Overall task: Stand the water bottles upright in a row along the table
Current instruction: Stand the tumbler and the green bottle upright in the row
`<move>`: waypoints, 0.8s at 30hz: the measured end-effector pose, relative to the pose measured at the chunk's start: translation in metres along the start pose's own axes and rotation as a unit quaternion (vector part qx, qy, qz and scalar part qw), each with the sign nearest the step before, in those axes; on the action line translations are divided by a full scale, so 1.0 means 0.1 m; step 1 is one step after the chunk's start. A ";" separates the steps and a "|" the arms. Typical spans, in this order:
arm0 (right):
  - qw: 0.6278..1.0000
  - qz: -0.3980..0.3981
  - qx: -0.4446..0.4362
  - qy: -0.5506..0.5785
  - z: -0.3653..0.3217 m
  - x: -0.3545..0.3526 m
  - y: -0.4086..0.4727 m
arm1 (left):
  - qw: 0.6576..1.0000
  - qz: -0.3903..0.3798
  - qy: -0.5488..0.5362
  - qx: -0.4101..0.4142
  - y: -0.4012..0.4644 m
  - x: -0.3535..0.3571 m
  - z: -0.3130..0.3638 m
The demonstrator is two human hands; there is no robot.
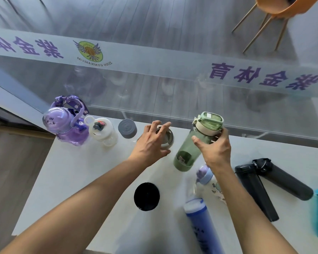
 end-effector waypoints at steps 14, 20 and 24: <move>0.993 -0.027 -0.082 0.084 0.04 -0.01 -0.23 | 0.986 0.095 0.097 -0.100 -0.22 -0.37 -0.51; 0.993 -0.025 -0.079 0.080 0.11 -0.05 -0.24 | 0.987 0.068 0.097 -0.110 -0.25 -0.31 -0.56; 0.995 -0.022 -0.079 0.065 0.11 -0.01 -0.23 | 0.986 0.107 0.114 -0.063 -0.22 -0.34 -0.49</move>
Point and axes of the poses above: each hand's wrist, its own y-axis towards the middle knuckle, its own x-axis out of the palm, z = x × y, the point moved 1 cm from there along y, towards the middle knuckle, and after that the axes turned 7 degrees about y, right-handed, at the moved point
